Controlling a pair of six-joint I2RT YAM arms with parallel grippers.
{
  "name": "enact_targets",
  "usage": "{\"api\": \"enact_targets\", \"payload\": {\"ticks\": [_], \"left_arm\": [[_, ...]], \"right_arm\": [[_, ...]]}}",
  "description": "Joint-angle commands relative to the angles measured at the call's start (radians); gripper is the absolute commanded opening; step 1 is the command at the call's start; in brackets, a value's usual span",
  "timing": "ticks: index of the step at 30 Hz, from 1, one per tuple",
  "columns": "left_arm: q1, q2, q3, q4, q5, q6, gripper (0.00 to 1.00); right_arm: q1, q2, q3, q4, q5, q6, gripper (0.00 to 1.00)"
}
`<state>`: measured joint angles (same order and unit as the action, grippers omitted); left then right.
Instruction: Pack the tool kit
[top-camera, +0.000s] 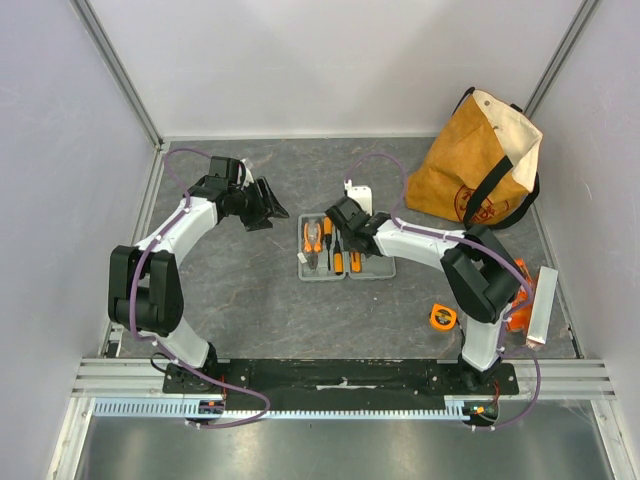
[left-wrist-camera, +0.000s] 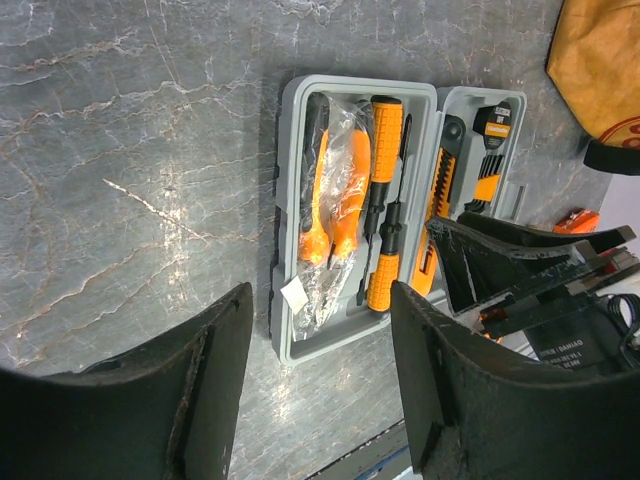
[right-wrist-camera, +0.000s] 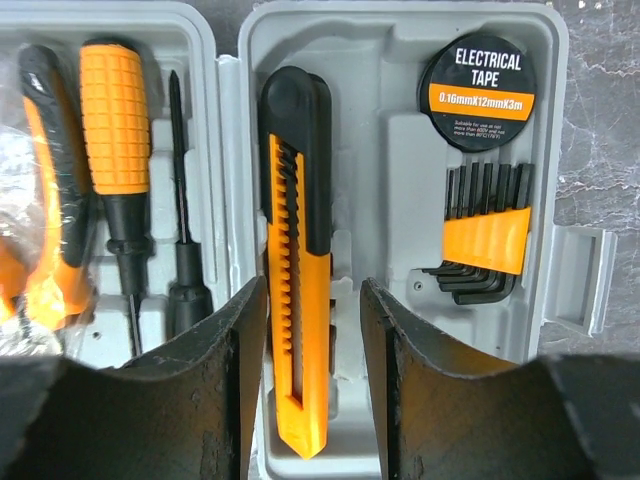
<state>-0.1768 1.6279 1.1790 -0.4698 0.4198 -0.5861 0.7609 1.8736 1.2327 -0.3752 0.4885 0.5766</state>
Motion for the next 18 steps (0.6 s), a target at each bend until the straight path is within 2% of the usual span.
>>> {"api": "enact_targets", "payload": {"ticks": [1, 2, 3, 4, 6, 8, 11, 14, 18], "left_arm": [[-0.003, -0.028, 0.025, 0.022, 0.008, 0.038, 0.68], [-0.004, -0.034, 0.018, 0.031, 0.007, 0.039, 0.74], [-0.003, -0.039, 0.013, 0.040, 0.008, 0.046, 0.87], [-0.003, -0.042, 0.014, 0.045, 0.007, 0.051, 0.91], [-0.003, -0.046, 0.016, 0.053, 0.004, 0.063, 0.92], [-0.003, -0.046, 0.021, 0.062, -0.003, 0.065, 0.92], [-0.003, -0.049, 0.018, 0.092, 0.043, 0.062, 0.85], [-0.003, -0.053, 0.004, 0.125, 0.083, 0.042, 0.79], [-0.004, -0.036, 0.005, 0.128, 0.117, 0.029, 0.72]], "right_arm": [[0.002, -0.091, 0.001, 0.021, -0.004, 0.022, 0.49], [0.002, -0.100, 0.004, 0.019, -0.004, 0.022, 0.49], [0.002, -0.111, 0.007, 0.019, -0.005, 0.022, 0.49], [0.000, -0.117, 0.010, 0.019, -0.008, 0.022, 0.49], [-0.003, -0.122, 0.016, 0.013, -0.010, 0.022, 0.48], [-0.006, -0.122, 0.017, 0.012, -0.014, 0.025, 0.47], [-0.011, -0.110, 0.014, 0.005, -0.024, 0.031, 0.41], [-0.020, -0.087, 0.013, 0.001, -0.053, 0.028, 0.30], [-0.028, -0.051, 0.022, -0.022, -0.064, 0.017, 0.25]]}}
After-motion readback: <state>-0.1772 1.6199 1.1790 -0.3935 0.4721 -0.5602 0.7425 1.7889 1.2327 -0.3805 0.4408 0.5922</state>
